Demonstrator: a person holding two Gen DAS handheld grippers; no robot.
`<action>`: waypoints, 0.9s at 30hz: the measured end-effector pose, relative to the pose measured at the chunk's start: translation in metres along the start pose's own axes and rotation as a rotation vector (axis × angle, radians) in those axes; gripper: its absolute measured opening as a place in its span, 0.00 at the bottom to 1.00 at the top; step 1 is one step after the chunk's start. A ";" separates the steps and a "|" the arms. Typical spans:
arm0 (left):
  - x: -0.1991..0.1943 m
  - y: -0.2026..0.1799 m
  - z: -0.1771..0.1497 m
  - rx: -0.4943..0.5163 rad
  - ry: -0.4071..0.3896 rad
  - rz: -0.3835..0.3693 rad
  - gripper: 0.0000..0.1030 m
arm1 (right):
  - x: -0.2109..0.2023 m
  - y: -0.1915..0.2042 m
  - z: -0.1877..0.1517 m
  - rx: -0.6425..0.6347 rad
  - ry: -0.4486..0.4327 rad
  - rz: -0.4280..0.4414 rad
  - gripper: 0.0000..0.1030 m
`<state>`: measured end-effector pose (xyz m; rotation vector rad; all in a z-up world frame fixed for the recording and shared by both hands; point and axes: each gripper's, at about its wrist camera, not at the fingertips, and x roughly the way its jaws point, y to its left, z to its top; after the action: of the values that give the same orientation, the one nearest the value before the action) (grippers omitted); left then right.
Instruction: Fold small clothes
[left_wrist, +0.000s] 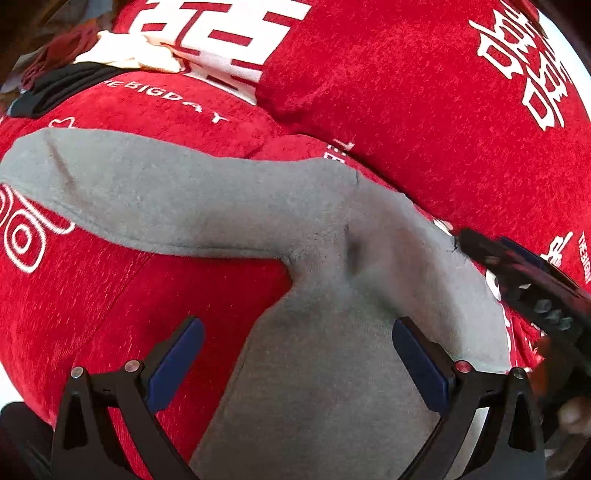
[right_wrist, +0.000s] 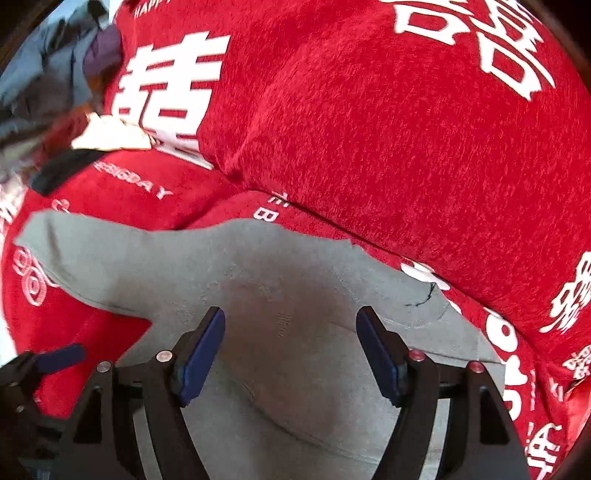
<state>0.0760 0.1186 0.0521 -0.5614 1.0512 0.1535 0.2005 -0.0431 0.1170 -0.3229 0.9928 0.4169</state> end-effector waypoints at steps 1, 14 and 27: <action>0.000 -0.001 0.000 0.003 0.008 -0.003 0.99 | -0.006 -0.015 -0.003 0.031 -0.008 -0.004 0.74; 0.068 -0.170 -0.011 0.370 0.097 -0.053 0.99 | 0.012 -0.195 -0.159 0.485 0.175 -0.187 0.74; 0.080 -0.125 0.002 0.280 0.095 0.149 0.99 | 0.007 -0.189 -0.143 0.472 0.127 -0.179 0.76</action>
<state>0.1652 0.0016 0.0304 -0.2386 1.1841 0.1082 0.1892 -0.2705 0.0516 -0.0096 1.1417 -0.0070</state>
